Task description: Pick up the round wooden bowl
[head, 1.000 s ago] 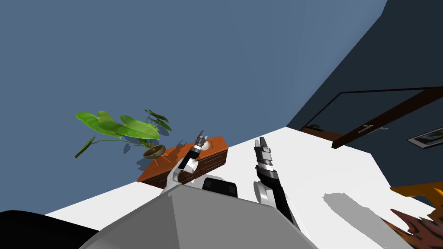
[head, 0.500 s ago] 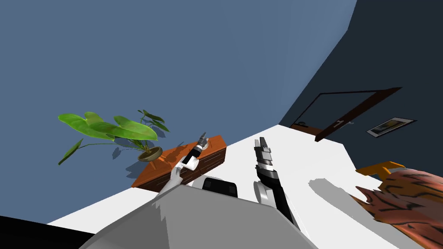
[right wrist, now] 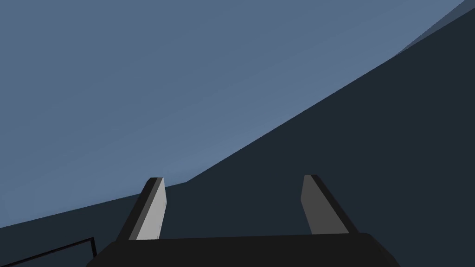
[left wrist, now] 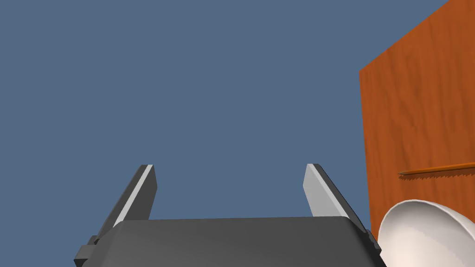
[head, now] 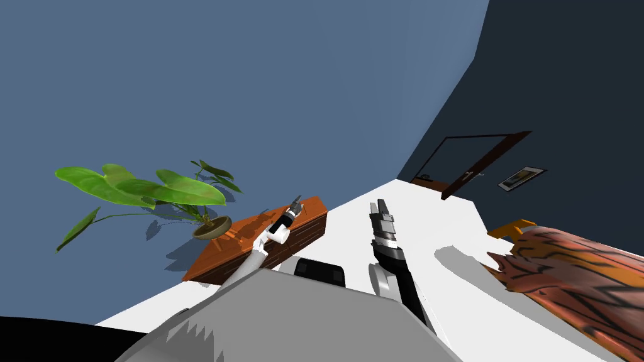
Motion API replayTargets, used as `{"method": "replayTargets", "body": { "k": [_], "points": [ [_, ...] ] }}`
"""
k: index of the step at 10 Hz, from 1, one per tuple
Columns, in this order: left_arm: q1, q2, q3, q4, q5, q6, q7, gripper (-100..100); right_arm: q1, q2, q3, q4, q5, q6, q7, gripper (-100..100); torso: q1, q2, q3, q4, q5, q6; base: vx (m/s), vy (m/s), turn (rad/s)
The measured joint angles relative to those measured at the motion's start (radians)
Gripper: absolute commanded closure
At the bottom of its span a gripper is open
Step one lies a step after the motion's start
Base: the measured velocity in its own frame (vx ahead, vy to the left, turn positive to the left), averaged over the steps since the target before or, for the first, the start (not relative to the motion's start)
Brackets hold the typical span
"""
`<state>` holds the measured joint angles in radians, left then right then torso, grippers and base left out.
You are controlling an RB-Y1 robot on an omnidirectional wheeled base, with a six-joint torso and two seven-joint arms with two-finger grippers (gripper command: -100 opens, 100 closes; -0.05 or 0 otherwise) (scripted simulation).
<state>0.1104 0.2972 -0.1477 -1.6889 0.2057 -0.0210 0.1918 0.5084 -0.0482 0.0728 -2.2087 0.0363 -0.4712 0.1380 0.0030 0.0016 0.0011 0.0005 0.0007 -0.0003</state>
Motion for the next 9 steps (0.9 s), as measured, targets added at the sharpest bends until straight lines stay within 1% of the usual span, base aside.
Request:
{"method": "replayTargets", "body": {
  "k": [1,2,3,4,5,6,7,8,9],
  "points": [
    [0.004,0.011,-0.003,0.007,0.008,0.017,0.002,-100,0.000,0.000,0.000,0.000,0.000,0.000,0.000,0,0.000,0.000,0.000,0.000,0.000,-0.001,-0.013,0.015,0.004],
    [-0.003,0.014,-0.004,0.023,0.011,0.019,0.004,-100,0.000,0.000,0.000,0.000,0.000,0.000,0.000,0,0.000,-0.001,-0.001,0.000,0.000,-0.001,-0.028,0.016,-0.152],
    [-0.019,0.025,-0.008,0.048,0.023,0.034,0.006,-100,0.000,0.000,0.000,0.000,0.000,0.000,0.000,0,0.000,-0.001,-0.001,0.000,0.000,0.000,-0.028,0.023,-0.092],
    [-0.029,0.022,-0.011,0.070,0.025,0.049,0.004,-100,0.000,0.000,0.000,0.000,0.000,0.000,0.000,0,0.000,-0.001,-0.001,0.000,0.000,0.000,-0.028,0.034,-0.142],
    [-0.046,0.034,-0.016,0.096,0.038,0.070,0.005,-100,0.000,0.000,0.000,0.000,0.000,0.000,0.000,0,0.001,-0.001,-0.001,0.000,0.000,0.000,-0.028,0.033,-0.103],
    [-0.063,0.037,-0.020,0.135,0.045,0.079,0.006,-100,0.000,0.000,0.000,0.000,0.000,0.000,0.000,0,0.001,-0.001,-0.001,0.000,0.000,-0.001,-0.040,0.031,-0.187],
    [-0.077,0.050,-0.024,0.167,0.059,0.099,0.009,-100,0.000,0.000,0.000,0.000,0.000,0.000,0.000,0,0.001,0.000,0.000,0.000,0.000,0.000,-0.031,0.028,-0.062],
    [-0.081,0.056,-0.025,0.174,0.067,0.122,0.010,-100,0.000,0.000,0.000,0.000,0.000,0.000,0.000,0,0.001,-0.001,0.000,0.000,0.000,-0.001,-0.033,0.027,-0.149],
    [-0.089,0.071,-0.030,0.195,0.083,0.144,0.014,-100,0.000,0.000,0.000,0.000,0.000,0.000,0.000,0,0.001,-0.001,0.000,0.000,0.000,0.000,-0.029,0.026,-0.082]
  ]
}}
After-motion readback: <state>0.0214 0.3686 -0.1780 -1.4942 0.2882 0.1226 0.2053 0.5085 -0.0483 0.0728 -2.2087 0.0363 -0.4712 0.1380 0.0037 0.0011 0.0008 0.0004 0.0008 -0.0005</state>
